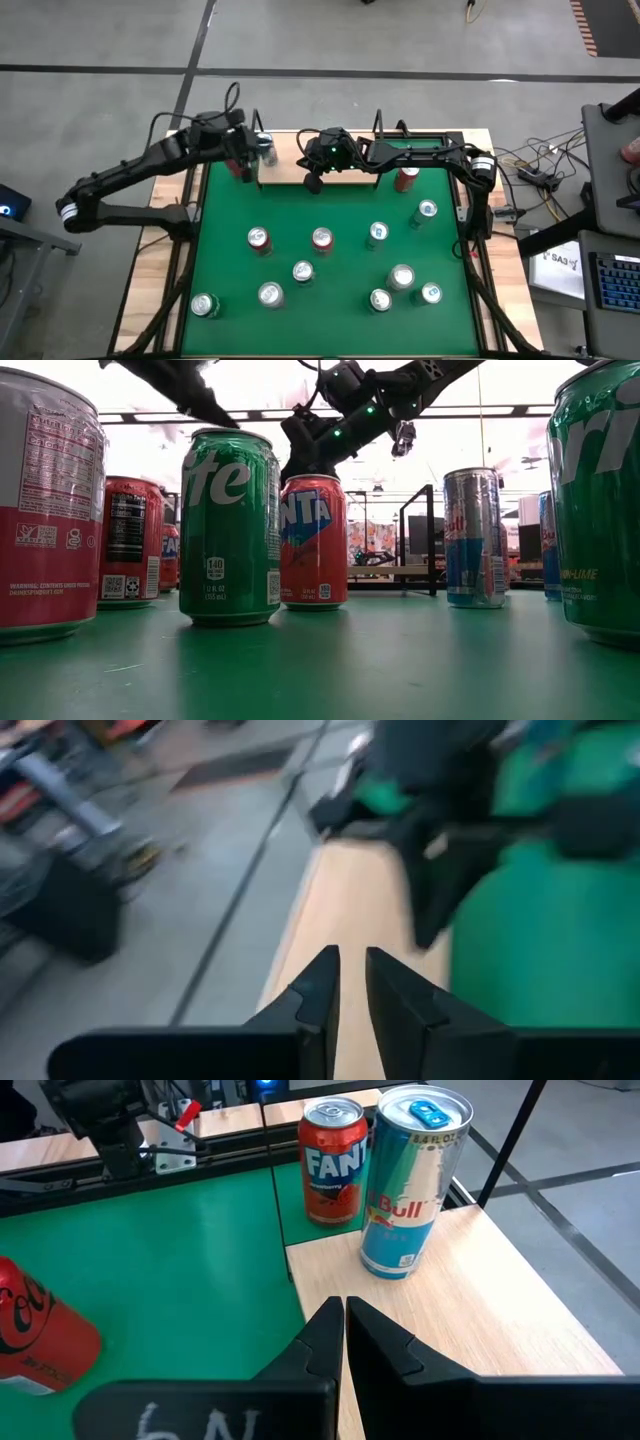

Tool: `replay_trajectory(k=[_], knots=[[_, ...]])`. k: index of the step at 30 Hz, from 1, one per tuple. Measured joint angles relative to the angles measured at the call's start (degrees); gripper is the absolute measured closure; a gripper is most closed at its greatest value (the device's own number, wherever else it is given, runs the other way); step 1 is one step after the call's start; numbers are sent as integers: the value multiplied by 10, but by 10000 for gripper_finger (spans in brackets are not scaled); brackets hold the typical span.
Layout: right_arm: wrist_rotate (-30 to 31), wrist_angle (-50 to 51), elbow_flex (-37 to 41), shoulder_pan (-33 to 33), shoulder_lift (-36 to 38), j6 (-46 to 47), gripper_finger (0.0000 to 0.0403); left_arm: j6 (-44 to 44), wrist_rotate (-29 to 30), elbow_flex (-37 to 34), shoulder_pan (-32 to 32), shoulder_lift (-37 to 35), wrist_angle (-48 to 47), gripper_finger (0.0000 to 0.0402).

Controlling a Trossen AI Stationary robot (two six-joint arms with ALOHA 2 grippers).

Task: Pick and place cans onto a shelf
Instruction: Adjust the blue silver soda can

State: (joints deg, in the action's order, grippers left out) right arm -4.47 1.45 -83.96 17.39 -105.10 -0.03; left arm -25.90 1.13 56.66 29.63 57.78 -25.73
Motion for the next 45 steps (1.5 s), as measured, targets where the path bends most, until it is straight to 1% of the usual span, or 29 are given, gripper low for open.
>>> replay_trajectory(k=[1,5,9,15,21,26,31,45], knots=[[0,0,0,0,0,0,394,0,13,-4,6,0,-7,365],[0,0,0,0,0,0,394,3,14,-22,28,8,-10,365],[0,0,0,0,0,0,394,2,13,-38,32,32,-23,365],[0,0,0,0,0,0,394,-7,15,-40,32,78,-48,365],[0,0,0,0,0,0,394,-8,86,-40,33,113,-38,365],[0,0,0,0,0,0,394,-8,95,-40,33,130,-33,365],[0,0,0,0,0,0,394,-13,128,-39,35,142,-18,365],[0,0,0,0,0,0,394,-26,129,-39,44,153,5,365]])
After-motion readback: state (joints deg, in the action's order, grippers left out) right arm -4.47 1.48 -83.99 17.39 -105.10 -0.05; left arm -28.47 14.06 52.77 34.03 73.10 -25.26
